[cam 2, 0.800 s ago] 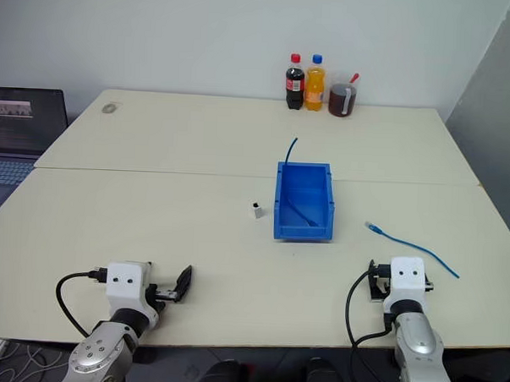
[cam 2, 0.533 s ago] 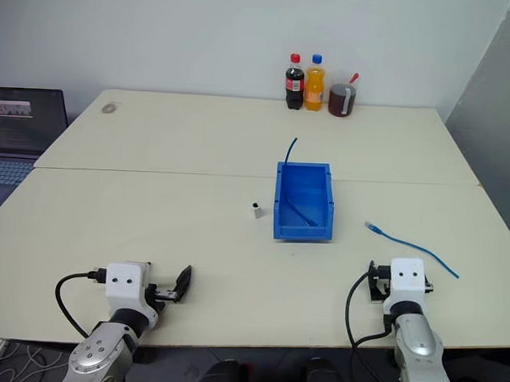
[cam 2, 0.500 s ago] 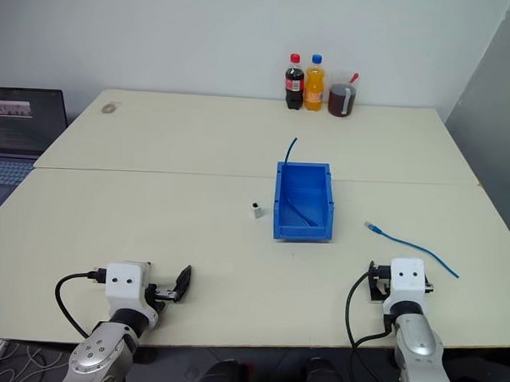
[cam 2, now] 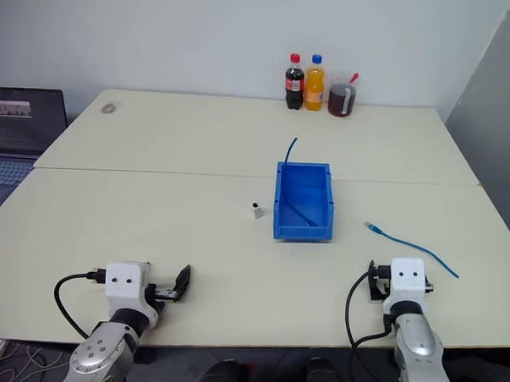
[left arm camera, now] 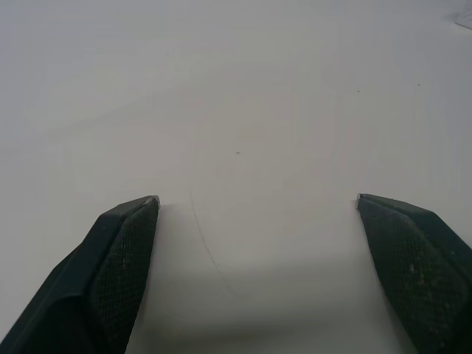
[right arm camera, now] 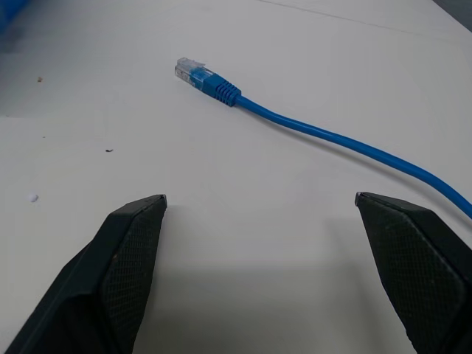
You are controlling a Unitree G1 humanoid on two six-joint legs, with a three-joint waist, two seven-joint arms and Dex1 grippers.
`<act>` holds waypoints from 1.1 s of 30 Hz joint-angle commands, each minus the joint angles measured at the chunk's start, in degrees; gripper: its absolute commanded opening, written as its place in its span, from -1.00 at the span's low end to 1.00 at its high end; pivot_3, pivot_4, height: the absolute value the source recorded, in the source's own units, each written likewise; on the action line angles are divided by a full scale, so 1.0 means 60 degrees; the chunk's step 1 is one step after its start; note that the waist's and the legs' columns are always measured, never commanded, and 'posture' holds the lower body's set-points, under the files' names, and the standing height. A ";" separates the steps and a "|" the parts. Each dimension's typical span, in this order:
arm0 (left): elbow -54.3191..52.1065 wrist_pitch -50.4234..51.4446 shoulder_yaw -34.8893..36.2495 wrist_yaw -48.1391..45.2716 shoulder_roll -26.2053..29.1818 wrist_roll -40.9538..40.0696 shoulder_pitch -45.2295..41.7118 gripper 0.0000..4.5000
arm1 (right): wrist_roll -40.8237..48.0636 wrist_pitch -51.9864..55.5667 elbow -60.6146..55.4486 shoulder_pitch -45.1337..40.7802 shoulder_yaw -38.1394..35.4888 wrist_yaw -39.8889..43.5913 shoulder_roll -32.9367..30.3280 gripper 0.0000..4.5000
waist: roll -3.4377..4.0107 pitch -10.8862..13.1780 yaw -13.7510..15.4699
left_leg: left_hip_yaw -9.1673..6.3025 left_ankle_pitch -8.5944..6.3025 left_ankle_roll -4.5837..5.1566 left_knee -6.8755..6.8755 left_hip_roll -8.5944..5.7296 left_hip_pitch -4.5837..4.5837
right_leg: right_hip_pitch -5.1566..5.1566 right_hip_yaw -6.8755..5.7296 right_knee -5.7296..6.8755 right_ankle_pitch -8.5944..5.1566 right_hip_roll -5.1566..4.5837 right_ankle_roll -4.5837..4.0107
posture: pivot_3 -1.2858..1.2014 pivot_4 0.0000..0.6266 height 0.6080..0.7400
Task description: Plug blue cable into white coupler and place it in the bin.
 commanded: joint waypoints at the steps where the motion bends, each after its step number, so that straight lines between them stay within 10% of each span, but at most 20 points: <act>1: -0.0362 0.0076 -0.0181 -0.0400 0.0125 -0.0283 0.0074 1.00 | 0.0015 -0.0229 -0.0461 0.0029 -0.0091 -0.0021 -0.0011 0.94 | 0.0000 0.0000 0.0000 | 0.0001 0.0000 0.0000 0.0000 0.0000 0.0000 | 0.0000 0.0000 0.0000 0.0000 0.0000 0.0000 | 0.03 -0.52 1.00; 15: -0.0469 -0.0337 -0.0855 -0.1745 0.1070 -0.0412 -0.0085 1.00 | -0.0019 -0.0324 -0.0615 0.0085 -0.0081 0.0404 -0.0480 0.94 | 0.0000 0.0007 0.0001 | -0.0001 0.0000 0.0000 -0.0001 0.0005 -0.0001 | -0.0001 0.0000 0.0000 -0.0029 -0.0005 -0.0049 | 0.03 -0.52 1.00; 24: -0.0061 0.0420 -0.1206 -0.6182 0.4020 -0.2581 -0.2690 1.00 | 0.2279 -0.0723 0.2543 -0.2667 -0.1287 0.5007 -0.4209 0.94 | 0.0000 0.0052 -0.0034 | 0.0049 0.0001 0.0001 0.0008 -0.0018 0.0010 | 0.0008 0.0005 -0.0001 -0.0025 0.0006 -0.0052 | 0.03 -0.52 1.00; 33: 0.1445 0.0377 -0.2632 -0.8297 0.4251 -0.2845 -0.5796 1.00 | 0.2195 -0.2382 0.8183 -0.6140 0.0466 0.9545 -0.5998 0.94 | 0.0005 0.0077 -0.0032 | 0.0052 -0.0002 0.0007 -0.0006 -0.0003 0.0000 | -0.0001 0.0000 -0.0003 0.0022 0.0049 -0.0044 | 0.03 -0.52 1.00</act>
